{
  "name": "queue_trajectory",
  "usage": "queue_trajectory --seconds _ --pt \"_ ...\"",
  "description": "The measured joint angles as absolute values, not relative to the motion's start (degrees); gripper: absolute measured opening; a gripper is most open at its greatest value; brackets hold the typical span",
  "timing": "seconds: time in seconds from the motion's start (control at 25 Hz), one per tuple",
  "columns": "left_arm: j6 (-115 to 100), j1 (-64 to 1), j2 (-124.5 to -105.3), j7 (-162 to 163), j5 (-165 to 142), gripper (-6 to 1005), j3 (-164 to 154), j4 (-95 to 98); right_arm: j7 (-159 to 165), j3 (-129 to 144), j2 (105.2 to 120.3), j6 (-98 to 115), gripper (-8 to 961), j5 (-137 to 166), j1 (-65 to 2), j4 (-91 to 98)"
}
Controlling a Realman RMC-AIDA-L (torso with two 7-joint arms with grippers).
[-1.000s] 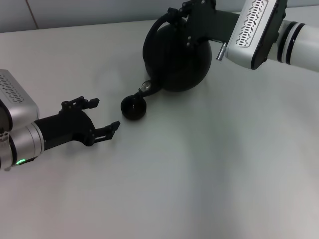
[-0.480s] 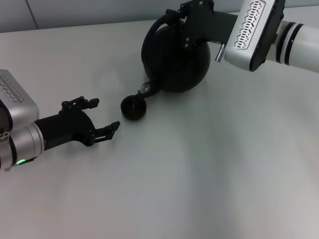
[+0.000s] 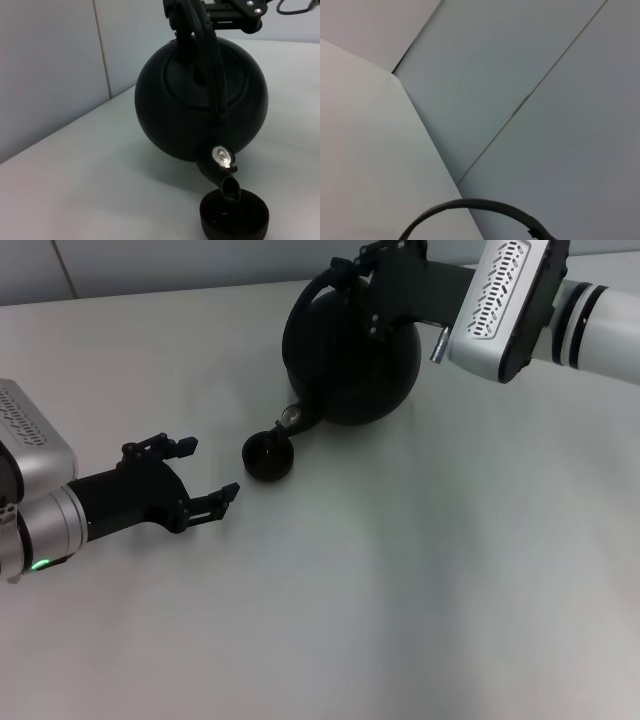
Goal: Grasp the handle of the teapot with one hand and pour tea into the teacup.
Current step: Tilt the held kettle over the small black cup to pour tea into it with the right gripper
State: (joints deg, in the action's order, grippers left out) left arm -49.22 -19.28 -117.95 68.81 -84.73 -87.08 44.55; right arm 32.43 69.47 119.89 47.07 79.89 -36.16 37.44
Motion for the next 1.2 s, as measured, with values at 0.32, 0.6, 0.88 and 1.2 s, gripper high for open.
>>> queue_trajectory --seconds 0.32,0.6,0.88,1.2 --pt "-49.21 -19.56 -117.95 68.67 -84.72 809 -86.87 44.22 32.43 74.14 119.88 43.44 85 77.81 -34.99 39.7" --pt "-49.21 -19.37 -117.95 68.59 -84.72 809 -86.72 44.27 32.43 74.35 119.88 43.57 85 77.18 -34.67 40.28" --pt "-49.22 -19.29 -117.95 68.52 -84.72 809 -86.78 44.28 32.43 74.55 119.88 43.79 82 76.98 -33.68 41.72" --pt "-49.21 -19.15 -117.95 68.47 -84.72 809 -86.91 44.49 32.92 76.49 119.88 43.38 82 76.98 -32.43 44.19"
